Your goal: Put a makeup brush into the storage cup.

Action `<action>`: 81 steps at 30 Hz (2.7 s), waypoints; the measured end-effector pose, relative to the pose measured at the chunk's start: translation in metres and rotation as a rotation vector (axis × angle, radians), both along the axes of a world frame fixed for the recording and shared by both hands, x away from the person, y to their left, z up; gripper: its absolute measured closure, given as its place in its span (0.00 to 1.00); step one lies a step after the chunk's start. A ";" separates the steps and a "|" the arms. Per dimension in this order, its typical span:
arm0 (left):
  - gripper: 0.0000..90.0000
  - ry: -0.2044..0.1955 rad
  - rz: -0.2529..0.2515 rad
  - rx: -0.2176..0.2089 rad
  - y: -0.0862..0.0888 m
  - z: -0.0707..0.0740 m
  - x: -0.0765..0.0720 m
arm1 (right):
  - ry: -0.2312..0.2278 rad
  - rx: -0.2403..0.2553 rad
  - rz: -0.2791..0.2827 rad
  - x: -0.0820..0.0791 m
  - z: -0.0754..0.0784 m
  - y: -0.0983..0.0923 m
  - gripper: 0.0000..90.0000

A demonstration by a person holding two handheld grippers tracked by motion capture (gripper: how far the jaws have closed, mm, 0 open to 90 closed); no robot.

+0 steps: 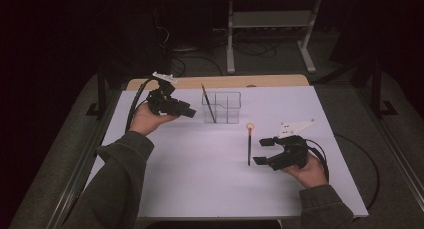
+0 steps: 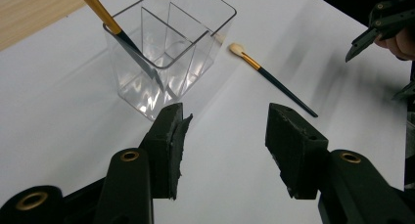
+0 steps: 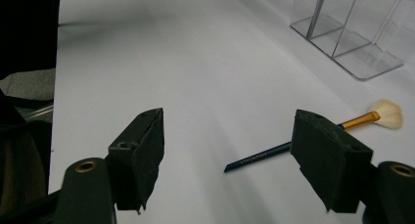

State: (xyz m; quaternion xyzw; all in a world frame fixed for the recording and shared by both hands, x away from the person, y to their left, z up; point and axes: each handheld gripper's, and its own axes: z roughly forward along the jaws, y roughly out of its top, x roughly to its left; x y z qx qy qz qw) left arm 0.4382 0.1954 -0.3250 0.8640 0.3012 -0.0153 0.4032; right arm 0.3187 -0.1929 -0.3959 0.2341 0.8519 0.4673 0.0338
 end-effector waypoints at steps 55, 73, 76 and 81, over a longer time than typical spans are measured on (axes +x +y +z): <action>0.46 -0.085 -0.051 -0.022 0.017 -0.014 -0.082 | 0.127 -0.142 -0.182 0.031 0.016 0.008 0.31; 0.42 -0.118 -0.019 -0.051 0.036 -0.032 -0.108 | 0.184 -0.218 -0.240 0.058 0.029 0.026 0.37; 0.41 -0.126 -0.016 -0.052 0.039 -0.034 -0.113 | 0.189 -0.236 -0.255 0.063 0.028 0.029 0.38; 0.41 -0.142 -0.011 -0.061 0.047 -0.040 -0.120 | 0.218 -0.256 -0.285 0.069 0.024 0.033 0.40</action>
